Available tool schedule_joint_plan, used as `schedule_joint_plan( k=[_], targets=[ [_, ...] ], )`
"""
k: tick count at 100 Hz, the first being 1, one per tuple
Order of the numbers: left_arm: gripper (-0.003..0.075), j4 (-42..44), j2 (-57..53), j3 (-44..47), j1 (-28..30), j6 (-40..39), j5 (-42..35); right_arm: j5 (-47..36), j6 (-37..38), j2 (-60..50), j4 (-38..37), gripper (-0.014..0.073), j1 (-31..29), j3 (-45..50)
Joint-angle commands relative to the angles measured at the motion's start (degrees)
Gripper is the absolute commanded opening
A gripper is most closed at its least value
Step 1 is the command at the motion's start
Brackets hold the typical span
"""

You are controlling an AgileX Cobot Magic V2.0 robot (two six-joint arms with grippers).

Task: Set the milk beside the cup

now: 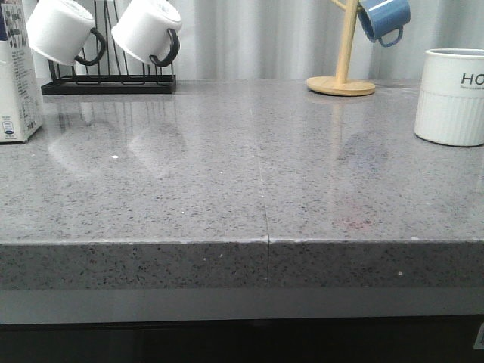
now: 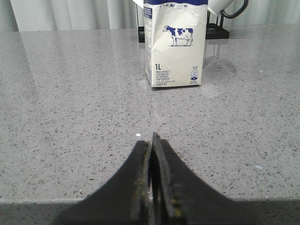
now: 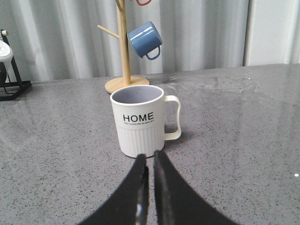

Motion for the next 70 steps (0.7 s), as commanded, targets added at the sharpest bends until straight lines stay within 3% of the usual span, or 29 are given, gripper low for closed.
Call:
schedule_joint_plan(
  k=[1,27,32,49,70],
  targets=[
    [-0.0021,-0.18,-1.71,2.19,0.02,-0.48,-4.47,-6.56,0.05,3.88,0.11,0.0048,-0.41,-2.0],
    [-0.0021,-0.18,-1.71,2.19,0.02,-0.48,-4.47,-10.75,-0.13,15.08,-0.13,0.0059,-0.41,-3.33],
    [-0.0021,-0.18,-1.71,2.19,0.02,-0.48,-4.47,-12.94,-0.13,17.65,-0.13,0.0102,-0.41,-3.33],
    [-0.0021,-0.18,-1.71,2.19,0.02,-0.48,-4.47,-20.14,-0.13,26.54,0.19,0.0399,-0.53,-3.33],
    [-0.0021,-0.18,-1.71,2.19,0.02,-0.48,-4.47,-30.98,-0.86,37.22,0.73,0.0406,-2.79,-5.45]
  ],
)
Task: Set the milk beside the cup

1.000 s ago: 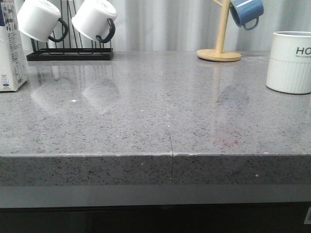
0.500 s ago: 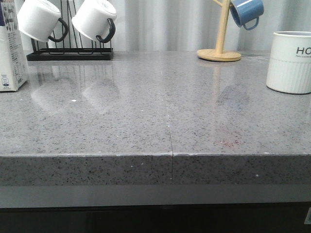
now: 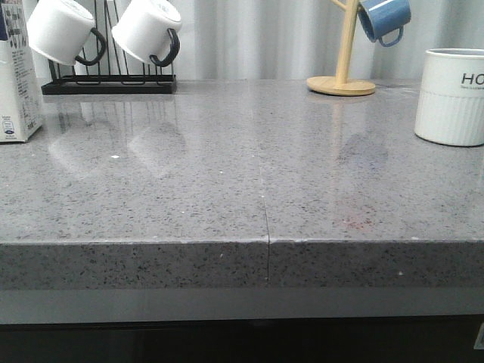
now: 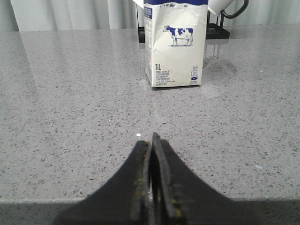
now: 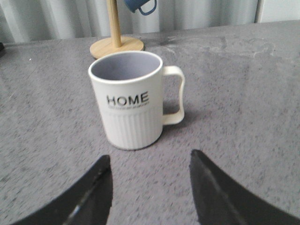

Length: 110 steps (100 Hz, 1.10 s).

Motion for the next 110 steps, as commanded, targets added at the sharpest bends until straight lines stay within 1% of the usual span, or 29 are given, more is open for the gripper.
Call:
schedule_joint_plan(
  k=[1,14,34,53,100,104,110],
  targets=[
    [-0.0021,-0.18,-1.71,2.19,0.02,-0.48,-4.47,-8.43,-0.6,4.6,0.41,0.0406,-1.83,-3.75],
    [-0.0021,-0.18,-1.71,2.19,0.02,-0.48,-4.47,-8.53,-0.6,11.25,0.41,0.0406,-3.92,-7.91],
    [-0.0021,-0.18,-1.71,2.19,0.02,-0.48,-4.47,-11.3,-0.6,20.43,0.41,0.0406,-4.53,-12.94],
    [-0.0021,-0.18,-1.71,2.19,0.02,-0.48,-4.47,-16.49,-0.6,28.62,0.41,0.0406,-4.53,-16.04],
    [-0.0021,-0.18,-1.71,2.19,0.02,-0.48,-4.47,-18.05,-0.6,44.83,0.41,0.0404,-5.01,-26.44],
    [-0.0021,-0.18,-1.71,2.19,0.02,-0.48,-4.47,-18.12,-0.6,46.03,0.41,0.0388,-5.01,-27.46],
    [-0.0021,-0.18,-1.71,2.19,0.02,-0.48,-4.47,-18.06,-0.6,47.21,0.41,0.0311,-5.01,-28.41]
  ],
)
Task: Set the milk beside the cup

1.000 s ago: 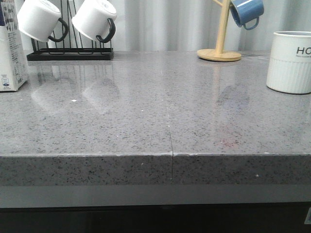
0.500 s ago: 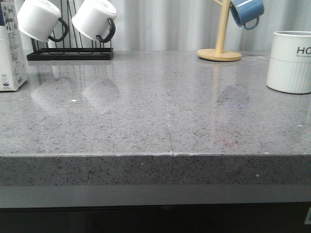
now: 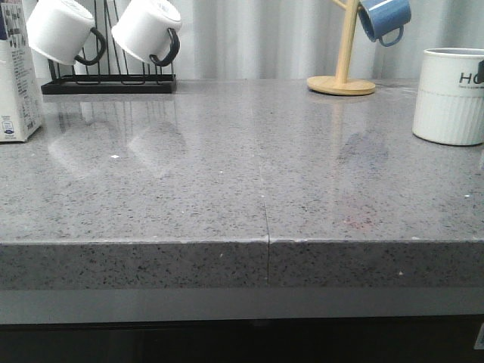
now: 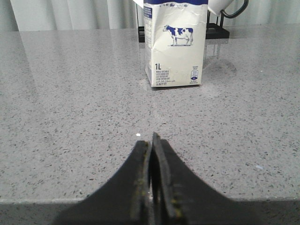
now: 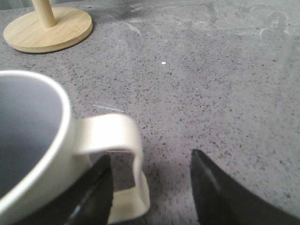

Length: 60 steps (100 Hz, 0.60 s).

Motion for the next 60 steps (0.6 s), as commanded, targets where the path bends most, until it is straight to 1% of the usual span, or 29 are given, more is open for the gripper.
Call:
schedule_joint_plan(
  k=[1,13,20,23,32,41,60],
  targets=[
    [-0.0021,-0.18,-1.71,2.19,0.02,-0.48,-4.47,-4.9,-0.36,0.15,0.28,0.03,-0.46,-3.21],
    [-0.0021,-0.18,-1.71,2.19,0.02,-0.48,-4.47,-5.25,-0.36,0.45,0.23,0.005,-0.46,-3.44],
    [-0.0021,-0.18,-1.71,2.19,0.02,-0.48,-4.47,-5.48,-0.36,0.45,0.23,-0.0058,-0.46,-3.44],
    [-0.0021,-0.18,-1.71,2.19,0.02,-0.48,-4.47,-5.49,-0.3,0.45,0.23,-0.0081,-0.46,-3.44],
    [-0.0021,-0.18,-1.71,2.19,0.02,-0.48,-4.47,-5.47,-0.3,0.0,-0.97,-0.0071,-0.08,-3.44],
    [-0.0021,-0.18,-1.71,2.19,0.02,-0.48,-4.47,-5.04,-0.3,-1.26,-3.21,-0.0071,1.78,-3.48],
    [-0.0021,-0.18,-1.71,2.19,0.02,-0.48,-4.47,-4.13,-0.3,-2.68,-3.56,-0.0071,10.71,-5.0]
  ],
)
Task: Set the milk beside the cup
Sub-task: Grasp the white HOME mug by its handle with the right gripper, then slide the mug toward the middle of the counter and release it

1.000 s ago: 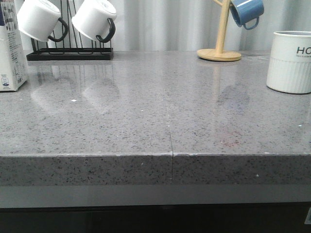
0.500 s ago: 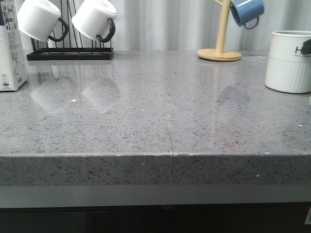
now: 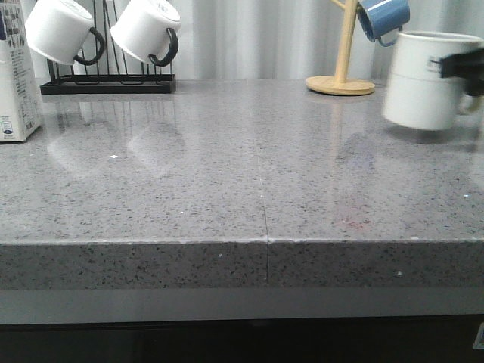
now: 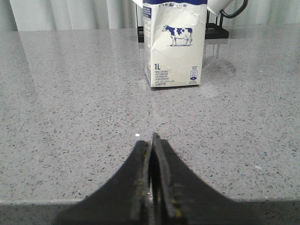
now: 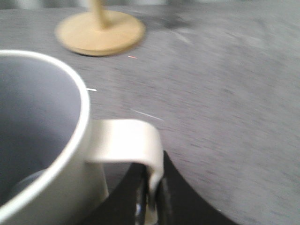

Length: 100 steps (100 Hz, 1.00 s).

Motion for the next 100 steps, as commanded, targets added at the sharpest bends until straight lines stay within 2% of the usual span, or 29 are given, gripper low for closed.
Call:
schedule_joint_plan(
  k=[1,33,47,69,76,83,84,91,95,100],
  targets=[
    [-0.0021,-0.18,-1.71,2.19,0.02,-0.48,-4.47,-4.22,-0.25,-2.97,-0.87,-0.0071,4.34,-2.58],
    [-0.0021,-0.18,-1.71,2.19,0.02,-0.48,-4.47,-3.96,-0.25,0.18,0.0,-0.0071,19.11,-7.98],
    [-0.0021,-0.18,-1.71,2.19,0.02,-0.48,-4.47,-4.2,-0.19,3.32,0.0,-0.0071,21.61,-10.38],
    [-0.0021,-0.18,-1.71,2.19,0.02,-0.48,-4.47,-3.97,-0.19,7.19,0.0,-0.0062,22.07,-11.05],
    [-0.0021,-0.18,-1.71,2.19,0.02,-0.48,-4.47,-3.03,-0.19,7.28,0.0,0.0006,22.07,-11.05],
    [-0.0021,-0.18,-1.71,2.19,0.02,-0.48,-4.47,-2.49,-0.19,7.22,0.0,0.0132,22.07,-11.05],
    [-0.0021,-0.18,-1.71,2.19,0.02,-0.48,-4.47,-2.34,-0.19,7.16,0.0,0.0173,22.07,-11.05],
    [-0.0021,-0.18,-1.71,2.19,0.02,-0.48,-4.47,-1.58,-0.19,6.98,0.0,0.0276,22.07,-11.05],
    [-0.0021,-0.18,-1.71,2.19,0.02,-0.48,-4.47,-1.13,-0.19,6.73,0.0,0.0317,22.07,-10.94],
    [-0.0021,-0.18,-1.71,2.19,0.02,-0.48,-4.47,-0.34,-0.19,6.21,0.0,0.0327,22.07,-10.95]
  ],
)
